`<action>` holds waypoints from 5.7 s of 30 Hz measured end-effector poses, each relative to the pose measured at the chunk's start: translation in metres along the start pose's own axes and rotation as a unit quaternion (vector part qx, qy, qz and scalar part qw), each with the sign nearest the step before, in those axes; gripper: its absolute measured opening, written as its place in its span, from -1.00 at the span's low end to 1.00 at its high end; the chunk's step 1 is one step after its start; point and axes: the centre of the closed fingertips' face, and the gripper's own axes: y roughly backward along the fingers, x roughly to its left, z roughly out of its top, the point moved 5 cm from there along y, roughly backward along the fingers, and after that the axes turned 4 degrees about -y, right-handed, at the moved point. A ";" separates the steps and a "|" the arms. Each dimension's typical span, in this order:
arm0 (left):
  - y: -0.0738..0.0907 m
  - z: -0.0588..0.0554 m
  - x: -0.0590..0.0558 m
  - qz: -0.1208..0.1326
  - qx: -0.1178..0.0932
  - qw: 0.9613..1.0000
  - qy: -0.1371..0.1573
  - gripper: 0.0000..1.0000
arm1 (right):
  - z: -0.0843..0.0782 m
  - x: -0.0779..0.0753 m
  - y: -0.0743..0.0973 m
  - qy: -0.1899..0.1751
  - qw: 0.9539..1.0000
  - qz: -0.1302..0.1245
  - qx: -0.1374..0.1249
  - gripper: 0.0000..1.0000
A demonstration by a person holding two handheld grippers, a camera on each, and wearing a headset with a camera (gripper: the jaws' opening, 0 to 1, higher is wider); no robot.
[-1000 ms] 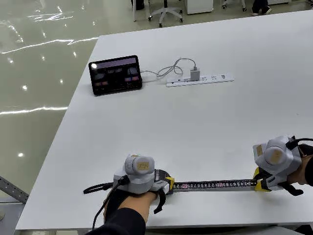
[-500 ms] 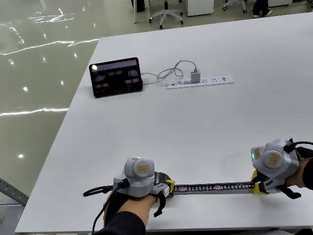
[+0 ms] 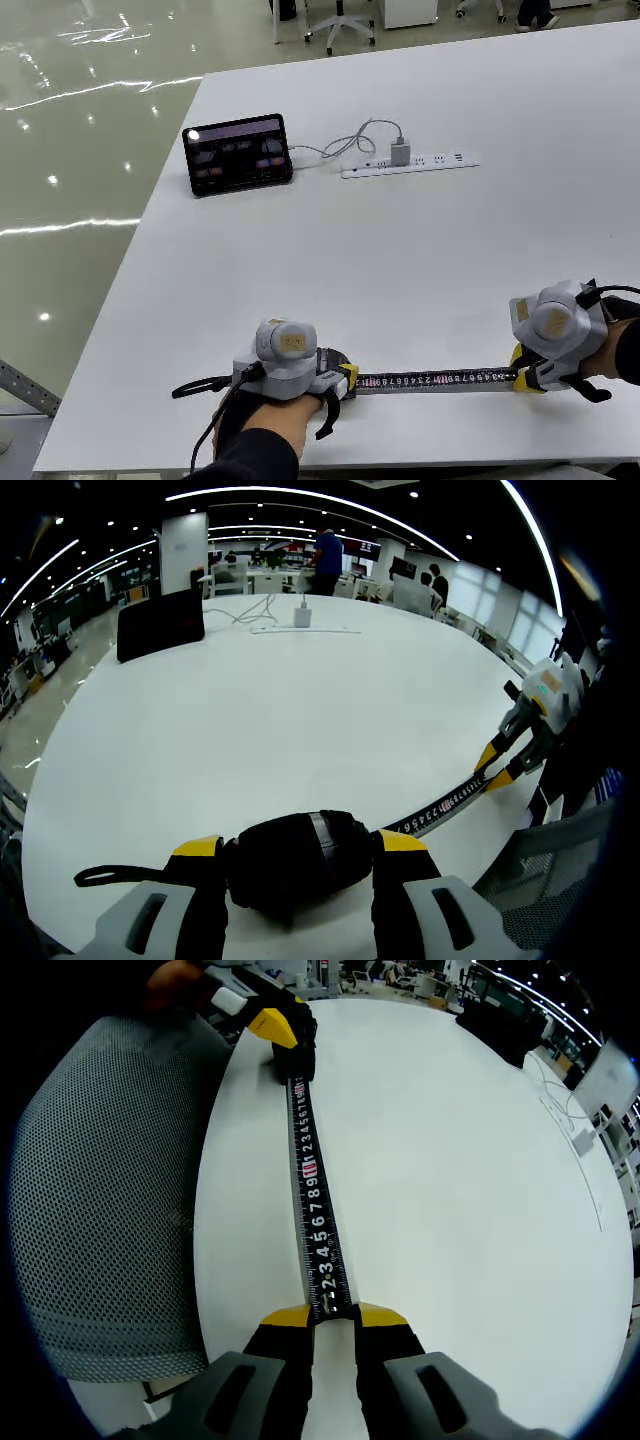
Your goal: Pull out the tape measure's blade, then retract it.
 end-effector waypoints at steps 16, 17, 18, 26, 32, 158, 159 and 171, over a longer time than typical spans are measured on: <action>0.000 0.000 0.000 0.000 -0.001 1.000 0.000 0.07 | 0.005 0.000 -0.002 0.003 1.000 0.000 -0.001 -0.79; 0.000 0.000 0.000 0.000 -0.001 1.000 0.000 0.07 | 0.005 0.001 -0.002 0.003 1.000 0.000 -0.001 -0.79; 0.000 0.000 0.000 0.000 -0.001 1.000 0.000 0.07 | 0.006 0.001 -0.002 0.003 1.000 0.000 -0.001 -0.79; 0.000 0.000 0.000 0.000 -0.002 1.000 0.000 0.07 | 0.008 0.001 -0.003 0.002 1.000 -0.001 -0.003 -0.79; -0.001 0.000 0.000 0.000 -0.002 1.000 0.000 0.07 | 0.009 0.001 -0.004 0.001 1.000 -0.001 -0.005 -0.79; -0.001 0.000 0.000 0.000 -0.005 1.000 -0.001 0.08 | 0.047 0.006 -0.020 0.009 0.999 0.008 -0.035 -0.79; -0.001 0.000 0.000 0.000 -0.006 1.000 -0.001 0.08 | 0.047 0.006 -0.020 0.008 0.999 0.008 -0.035 -0.79; -0.001 0.000 0.000 0.000 -0.006 1.000 -0.001 0.08 | 0.051 0.007 -0.021 0.012 0.999 0.008 -0.035 -0.79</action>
